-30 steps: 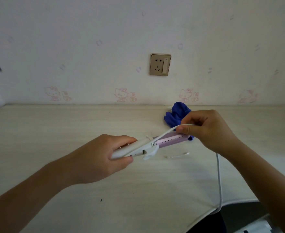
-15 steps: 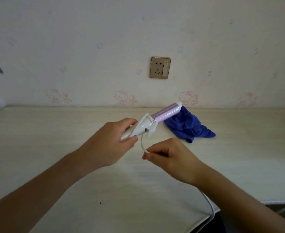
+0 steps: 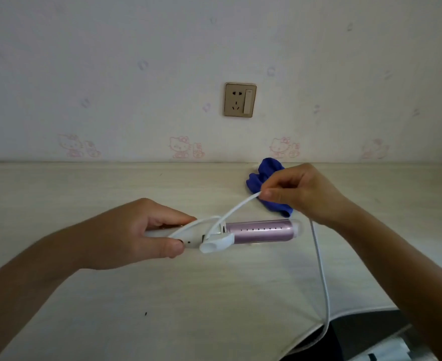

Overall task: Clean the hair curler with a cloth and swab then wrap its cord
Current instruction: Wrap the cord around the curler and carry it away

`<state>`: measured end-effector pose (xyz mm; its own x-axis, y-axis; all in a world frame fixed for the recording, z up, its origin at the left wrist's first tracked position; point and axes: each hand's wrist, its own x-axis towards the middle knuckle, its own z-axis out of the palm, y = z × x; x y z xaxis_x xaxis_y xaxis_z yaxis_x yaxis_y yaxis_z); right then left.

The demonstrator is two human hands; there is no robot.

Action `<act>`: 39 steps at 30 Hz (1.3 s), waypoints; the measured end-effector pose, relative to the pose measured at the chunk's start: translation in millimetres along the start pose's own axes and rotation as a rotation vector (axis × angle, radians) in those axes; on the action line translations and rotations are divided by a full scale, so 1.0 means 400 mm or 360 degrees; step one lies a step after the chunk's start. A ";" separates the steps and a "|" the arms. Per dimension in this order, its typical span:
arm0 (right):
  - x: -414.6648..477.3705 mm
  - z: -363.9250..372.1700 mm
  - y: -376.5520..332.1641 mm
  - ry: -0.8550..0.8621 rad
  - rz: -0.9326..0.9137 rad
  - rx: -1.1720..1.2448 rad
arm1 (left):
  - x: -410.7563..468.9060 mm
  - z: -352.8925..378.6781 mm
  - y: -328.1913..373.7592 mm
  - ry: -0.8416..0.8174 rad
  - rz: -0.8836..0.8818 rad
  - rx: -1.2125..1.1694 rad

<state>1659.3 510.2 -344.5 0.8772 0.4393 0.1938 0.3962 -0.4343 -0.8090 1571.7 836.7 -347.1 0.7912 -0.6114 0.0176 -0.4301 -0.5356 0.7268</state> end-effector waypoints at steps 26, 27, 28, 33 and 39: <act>-0.043 0.119 -0.022 -0.0380 0.0015 0.0108 | -0.031 -0.012 0.008 0.0339 0.0055 -0.0537; -0.050 0.134 -0.028 -0.0416 -0.0033 -0.0043 | -0.019 -0.006 0.007 0.0456 0.0044 -0.0421; -0.055 0.142 -0.040 -0.0447 -0.0109 -0.0154 | -0.009 -0.007 0.002 0.0534 0.0011 -0.0286; -0.037 0.097 -0.083 -0.0440 -0.0206 -0.0296 | -0.002 -0.027 -0.030 0.0341 -0.0274 0.0238; 0.017 0.031 -0.040 -0.0312 -0.0028 0.0072 | -0.016 -0.050 -0.032 -0.0302 -0.0095 -0.0532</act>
<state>1655.5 530.0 -337.0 0.7990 0.5930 0.0999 0.3945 -0.3914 -0.8314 1580.9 859.2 -342.8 0.7026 -0.6985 -0.1358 -0.1955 -0.3731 0.9070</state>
